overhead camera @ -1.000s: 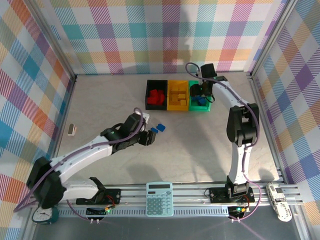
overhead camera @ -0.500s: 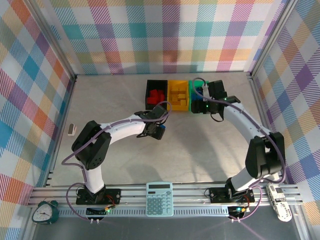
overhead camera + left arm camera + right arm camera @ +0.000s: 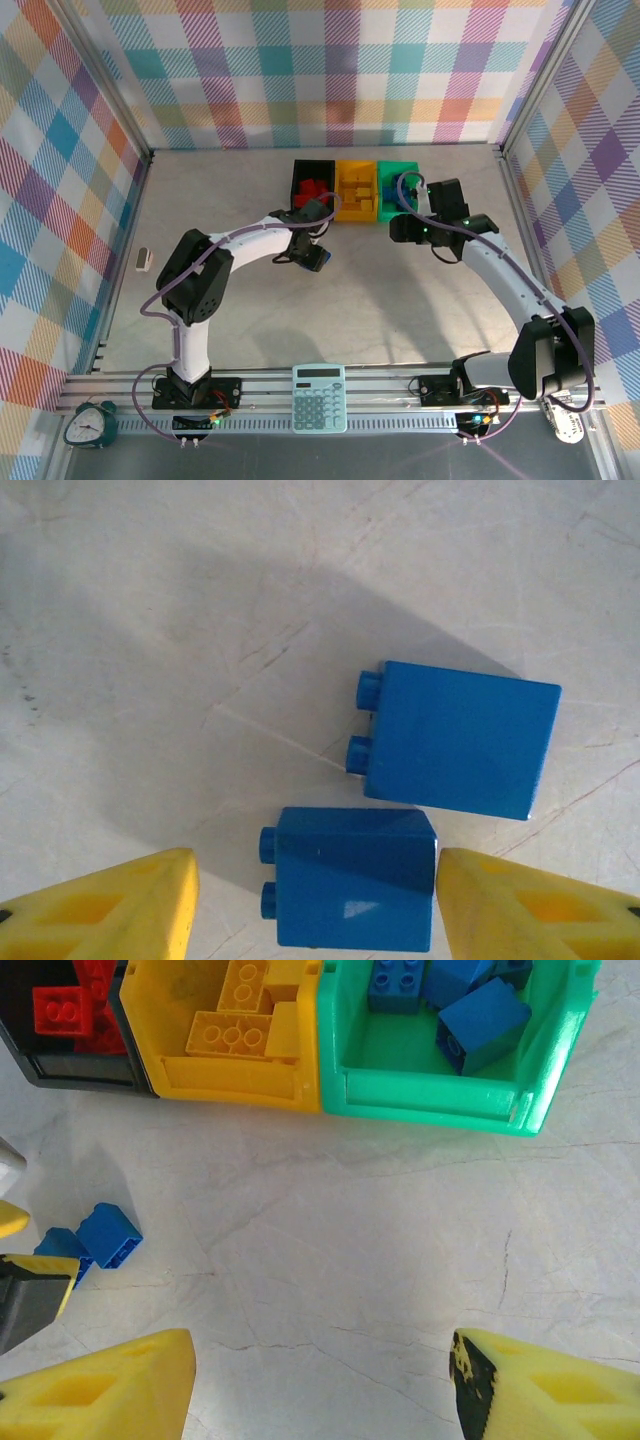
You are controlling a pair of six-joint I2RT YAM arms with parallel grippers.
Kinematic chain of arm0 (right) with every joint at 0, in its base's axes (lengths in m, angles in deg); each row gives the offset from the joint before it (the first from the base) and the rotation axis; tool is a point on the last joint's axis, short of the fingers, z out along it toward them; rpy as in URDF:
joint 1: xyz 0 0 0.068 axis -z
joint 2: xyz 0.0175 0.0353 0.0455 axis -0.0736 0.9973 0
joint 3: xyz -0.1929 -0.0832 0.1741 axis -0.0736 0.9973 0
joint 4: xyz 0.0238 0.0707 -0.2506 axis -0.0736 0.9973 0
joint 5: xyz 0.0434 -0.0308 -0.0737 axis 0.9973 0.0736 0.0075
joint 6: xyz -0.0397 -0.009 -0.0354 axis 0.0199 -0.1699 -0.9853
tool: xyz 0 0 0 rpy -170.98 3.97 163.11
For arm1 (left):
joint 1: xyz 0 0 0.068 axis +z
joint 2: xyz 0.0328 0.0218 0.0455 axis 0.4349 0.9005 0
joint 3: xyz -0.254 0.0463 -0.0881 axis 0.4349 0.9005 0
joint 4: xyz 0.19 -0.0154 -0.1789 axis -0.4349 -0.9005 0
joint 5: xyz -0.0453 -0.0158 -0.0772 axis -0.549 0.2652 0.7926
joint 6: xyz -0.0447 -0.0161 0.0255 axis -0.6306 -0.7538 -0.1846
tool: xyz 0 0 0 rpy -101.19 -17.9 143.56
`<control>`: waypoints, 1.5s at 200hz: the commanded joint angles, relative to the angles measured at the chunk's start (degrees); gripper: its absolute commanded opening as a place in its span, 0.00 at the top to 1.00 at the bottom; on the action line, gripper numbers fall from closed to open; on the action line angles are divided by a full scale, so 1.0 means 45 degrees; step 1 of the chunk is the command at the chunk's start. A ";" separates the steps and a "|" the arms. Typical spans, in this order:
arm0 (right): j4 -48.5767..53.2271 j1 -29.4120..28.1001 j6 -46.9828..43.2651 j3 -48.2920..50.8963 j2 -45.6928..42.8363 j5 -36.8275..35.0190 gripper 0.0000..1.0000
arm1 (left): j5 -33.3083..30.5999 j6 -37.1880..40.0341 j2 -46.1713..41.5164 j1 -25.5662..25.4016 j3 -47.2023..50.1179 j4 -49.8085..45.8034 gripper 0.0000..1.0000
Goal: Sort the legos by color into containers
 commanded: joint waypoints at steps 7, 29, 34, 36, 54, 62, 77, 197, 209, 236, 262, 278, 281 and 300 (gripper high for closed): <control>0.0267 0.0017 0.0141 0.0078 -0.0239 -0.0166 0.31 | 0.0523 0.0395 0.0387 0.0154 -0.0318 -0.0796 0.38; 0.0277 0.0013 0.0131 0.0078 -0.0261 -0.0205 0.31 | 0.0813 0.0400 0.0354 0.0154 -0.0233 -0.0674 0.38; 0.0287 0.0015 0.0117 0.0069 -0.0260 -0.0215 0.31 | 0.0857 0.0401 0.0349 0.0164 -0.0229 -0.0663 0.38; 0.0292 0.0013 0.0111 0.0076 -0.0260 -0.0213 0.31 | 0.0881 0.0407 0.0348 0.0156 -0.0230 -0.0662 0.38; 0.0287 0.0013 0.0117 0.0078 -0.0279 -0.0259 0.31 | 0.0874 0.0415 0.0452 0.0166 -0.0284 -0.0682 0.39; 0.0301 0.0013 0.0121 0.0078 -0.0308 -0.0283 0.31 | 0.0887 0.0434 0.0534 0.0173 -0.0313 -0.0718 0.40; 0.0321 0.0013 0.0087 0.0090 -0.0379 -0.0337 0.31 | 0.0962 0.0454 0.0639 0.0173 -0.0376 -0.0721 0.45; 0.0095 0.0032 0.0585 0.1045 -0.1094 -0.0537 0.31 | 0.0210 0.0435 -0.0693 0.0154 -0.1853 -0.2325 0.66; 0.0109 0.0033 0.0748 0.1106 -0.1238 -0.0537 0.32 | 0.0217 0.0493 -0.0774 0.0154 -0.2272 -0.2543 0.67; -0.0119 0.0037 0.1396 0.1628 -0.1906 0.0004 0.33 | 0.0577 0.0622 -0.0662 0.0125 -0.3469 -0.2663 0.68; -0.0129 0.0030 0.1750 0.2271 -0.2594 0.0015 0.33 | 0.0539 0.0754 0.0114 -0.0036 -0.5255 -0.2892 0.71; 0.0102 0.0023 0.1763 0.2334 -0.2875 -0.0027 0.33 | 0.0579 0.0833 0.0850 -0.0133 -0.6663 -0.3202 0.75; 0.0164 0.0041 0.1763 0.2355 -0.2953 -0.0044 0.33 | 0.0608 0.0846 0.0982 -0.0146 -0.6923 -0.3243 0.75; 0.0398 0.0033 0.1820 0.2406 -0.3476 -0.0205 0.33 | 0.0840 0.0866 0.1925 -0.0263 -0.8678 -0.3468 0.75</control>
